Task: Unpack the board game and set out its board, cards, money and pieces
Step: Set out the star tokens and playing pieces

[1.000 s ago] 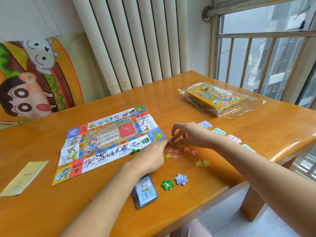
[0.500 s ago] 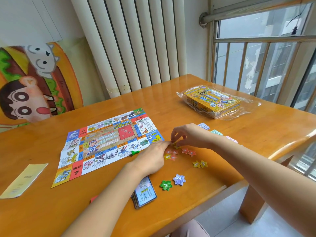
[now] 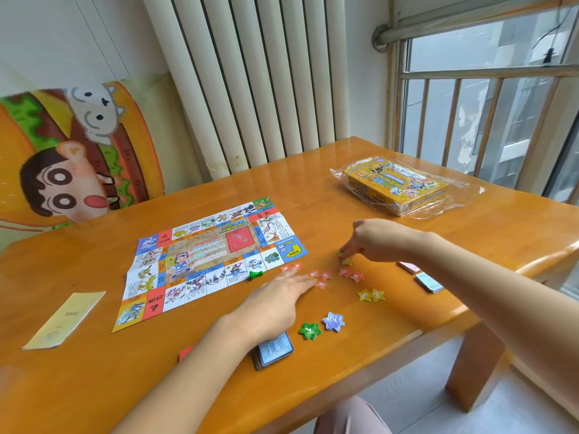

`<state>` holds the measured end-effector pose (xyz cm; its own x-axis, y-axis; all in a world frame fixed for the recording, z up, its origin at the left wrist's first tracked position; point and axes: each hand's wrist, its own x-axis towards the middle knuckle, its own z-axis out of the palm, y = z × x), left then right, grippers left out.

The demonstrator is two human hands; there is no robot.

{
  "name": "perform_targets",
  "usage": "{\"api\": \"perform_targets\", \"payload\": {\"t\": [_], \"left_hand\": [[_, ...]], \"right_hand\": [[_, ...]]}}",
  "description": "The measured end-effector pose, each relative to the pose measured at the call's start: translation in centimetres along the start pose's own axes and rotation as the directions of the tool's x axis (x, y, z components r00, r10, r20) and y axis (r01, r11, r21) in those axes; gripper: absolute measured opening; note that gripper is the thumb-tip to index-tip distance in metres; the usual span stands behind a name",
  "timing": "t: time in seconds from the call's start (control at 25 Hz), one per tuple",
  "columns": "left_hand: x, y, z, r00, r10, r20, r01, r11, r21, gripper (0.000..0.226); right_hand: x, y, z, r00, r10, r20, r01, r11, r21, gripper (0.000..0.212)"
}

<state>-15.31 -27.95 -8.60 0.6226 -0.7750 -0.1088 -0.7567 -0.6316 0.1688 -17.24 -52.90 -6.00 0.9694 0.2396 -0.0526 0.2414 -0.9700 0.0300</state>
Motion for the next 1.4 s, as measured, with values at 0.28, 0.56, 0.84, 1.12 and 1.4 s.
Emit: {"api": "perform_targets", "payload": {"t": [0.28,0.56,0.84,1.12,1.4], "left_hand": [[-1.6,0.1,-0.2,0.991,-0.128,-0.046,0.128,0.992,0.002,0.051],[-2.2,2.2,-0.9,0.99,-0.144,-0.001,0.144,0.988,0.054,0.042],[-1.8,4.0,-1.3,0.997,-0.056,0.049,0.057,0.998,-0.033,0.041],[-0.4,6.1,-1.2,0.995,0.084,0.049,-0.082,0.995,-0.054,0.037],[0.0,6.9,-1.0,0.993,0.108,-0.049,-0.116,0.971,-0.208,0.036]], "right_hand": [[-3.6,-1.4,-1.1,0.997,0.055,0.045,-0.052,0.997,-0.062,0.053],[-6.0,-1.6,-1.1,0.994,0.087,0.062,-0.081,0.992,-0.092,0.06],[-7.8,-2.4,-0.8,0.991,0.129,0.041,-0.125,0.989,-0.079,0.061],[-9.1,-3.2,-0.5,0.994,0.106,-0.011,-0.106,0.994,-0.014,0.048],[-10.3,-5.0,0.3,0.946,0.312,-0.088,-0.26,0.894,0.364,0.041]]}}
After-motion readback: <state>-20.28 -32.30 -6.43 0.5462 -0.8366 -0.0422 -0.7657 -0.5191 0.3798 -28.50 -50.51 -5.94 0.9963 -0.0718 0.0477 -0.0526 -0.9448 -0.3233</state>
